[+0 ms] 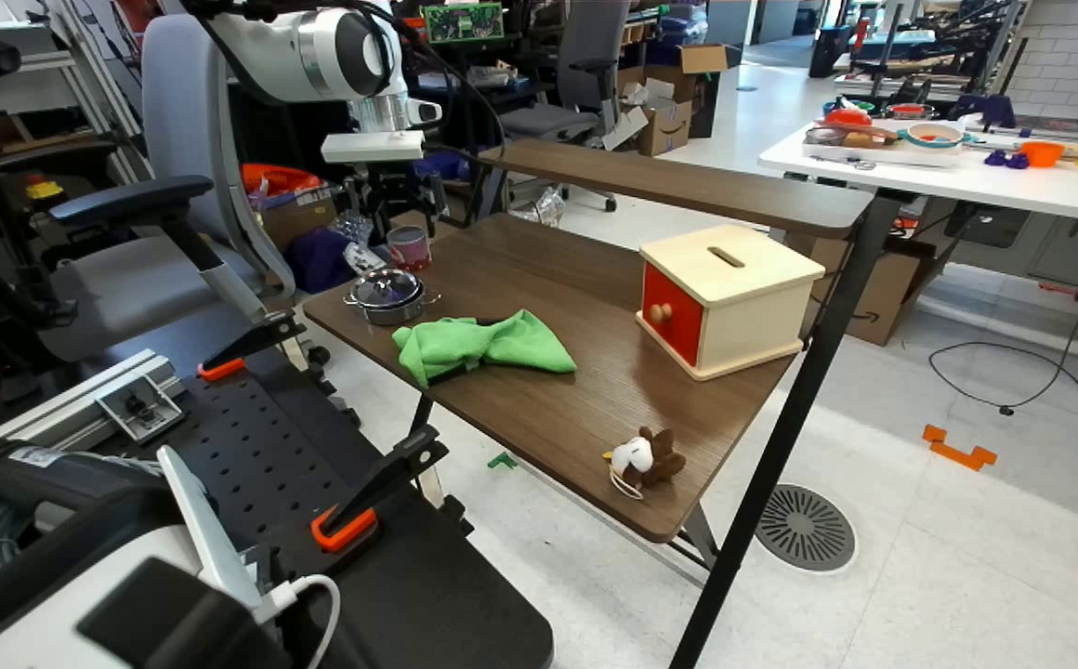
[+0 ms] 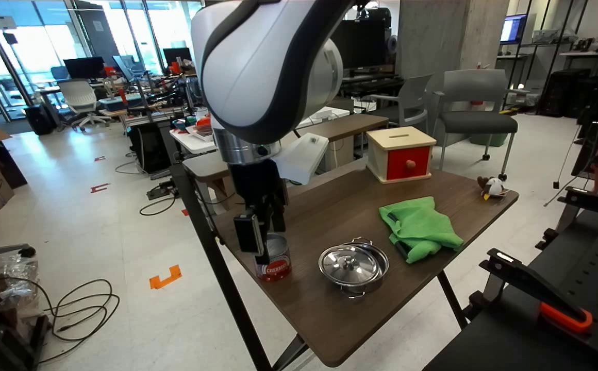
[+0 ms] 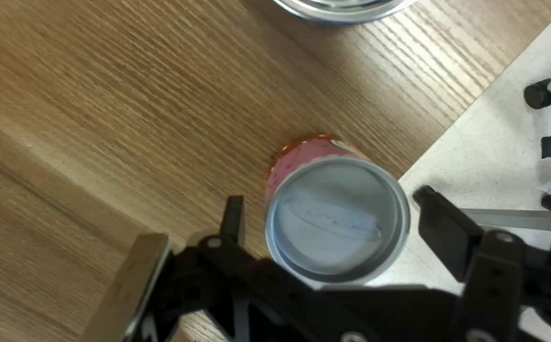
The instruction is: Move the can to the right
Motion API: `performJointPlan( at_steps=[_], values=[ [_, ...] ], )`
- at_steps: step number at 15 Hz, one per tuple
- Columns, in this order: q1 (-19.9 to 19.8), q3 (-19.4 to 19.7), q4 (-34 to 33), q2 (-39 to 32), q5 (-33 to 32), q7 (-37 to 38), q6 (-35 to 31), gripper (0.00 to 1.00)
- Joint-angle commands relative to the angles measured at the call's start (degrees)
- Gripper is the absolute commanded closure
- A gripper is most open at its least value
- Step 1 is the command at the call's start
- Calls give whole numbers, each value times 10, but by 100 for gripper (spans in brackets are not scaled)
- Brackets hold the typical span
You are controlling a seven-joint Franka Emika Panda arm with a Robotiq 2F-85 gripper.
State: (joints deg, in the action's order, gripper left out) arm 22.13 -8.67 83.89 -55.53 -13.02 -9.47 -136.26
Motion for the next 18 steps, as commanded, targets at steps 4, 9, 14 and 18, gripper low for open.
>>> performJointPlan(
  at_steps=[4, 9, 14, 18],
  values=[
    [15, 7, -72, -37, -18, -12, 59, 54],
    [16, 8, -65, -20, -28, -18, 73, 54],
    [-2, 35, -23, 44, -59, -22, 75, 54],
    [-42, 70, -9, 85, -69, -21, 88, 54]
  ],
)
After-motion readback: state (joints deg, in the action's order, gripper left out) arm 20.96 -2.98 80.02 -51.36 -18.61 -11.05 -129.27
